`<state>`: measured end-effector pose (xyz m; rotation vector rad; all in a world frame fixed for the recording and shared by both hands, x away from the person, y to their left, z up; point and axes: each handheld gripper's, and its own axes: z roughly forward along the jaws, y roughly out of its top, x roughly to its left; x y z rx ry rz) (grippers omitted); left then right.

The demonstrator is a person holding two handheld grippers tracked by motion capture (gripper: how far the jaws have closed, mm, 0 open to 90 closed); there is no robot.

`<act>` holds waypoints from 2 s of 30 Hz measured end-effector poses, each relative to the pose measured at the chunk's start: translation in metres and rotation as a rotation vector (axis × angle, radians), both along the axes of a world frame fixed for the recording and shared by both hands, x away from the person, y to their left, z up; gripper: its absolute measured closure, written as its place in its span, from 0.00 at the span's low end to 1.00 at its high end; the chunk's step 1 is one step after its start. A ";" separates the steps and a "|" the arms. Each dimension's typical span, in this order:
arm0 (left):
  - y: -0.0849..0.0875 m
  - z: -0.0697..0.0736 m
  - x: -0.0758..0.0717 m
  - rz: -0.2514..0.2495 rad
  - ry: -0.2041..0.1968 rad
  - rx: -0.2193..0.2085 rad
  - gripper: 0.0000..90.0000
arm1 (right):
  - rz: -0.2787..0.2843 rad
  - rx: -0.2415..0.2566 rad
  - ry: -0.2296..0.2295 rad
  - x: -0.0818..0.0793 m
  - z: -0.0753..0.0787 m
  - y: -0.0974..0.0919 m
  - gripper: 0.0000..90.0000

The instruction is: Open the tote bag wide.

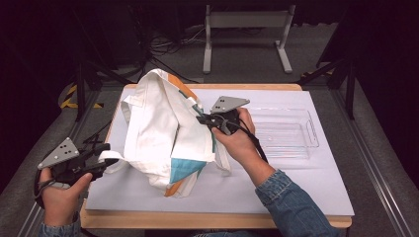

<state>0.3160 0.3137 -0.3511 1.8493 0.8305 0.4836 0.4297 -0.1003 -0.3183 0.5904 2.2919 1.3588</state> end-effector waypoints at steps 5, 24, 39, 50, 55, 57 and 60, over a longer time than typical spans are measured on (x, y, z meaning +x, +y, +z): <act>0.002 0.000 -0.002 0.000 -0.008 0.004 0.67 | -0.046 -0.022 -0.015 0.001 -0.002 -0.019 0.96; 0.004 -0.002 -0.004 -0.036 0.005 0.012 0.72 | -0.216 -0.011 0.033 0.013 -0.016 -0.068 0.96; 0.021 0.018 -0.029 -0.102 0.022 -0.094 0.43 | -0.193 -0.003 0.017 0.007 -0.019 -0.066 0.96; -0.021 0.043 0.015 -0.036 -0.027 -0.048 0.37 | -0.169 -0.006 0.005 0.005 -0.015 -0.058 0.96; -0.036 0.037 0.038 -0.036 -0.017 -0.065 0.38 | -0.164 -0.003 0.006 0.004 -0.015 -0.059 0.96; -0.042 0.035 0.044 -0.044 -0.007 -0.051 0.38 | -0.161 -0.003 0.006 0.003 -0.015 -0.059 0.96; -0.053 0.032 0.055 -0.057 0.003 -0.038 0.39 | -0.159 -0.003 0.002 0.002 -0.015 -0.058 0.96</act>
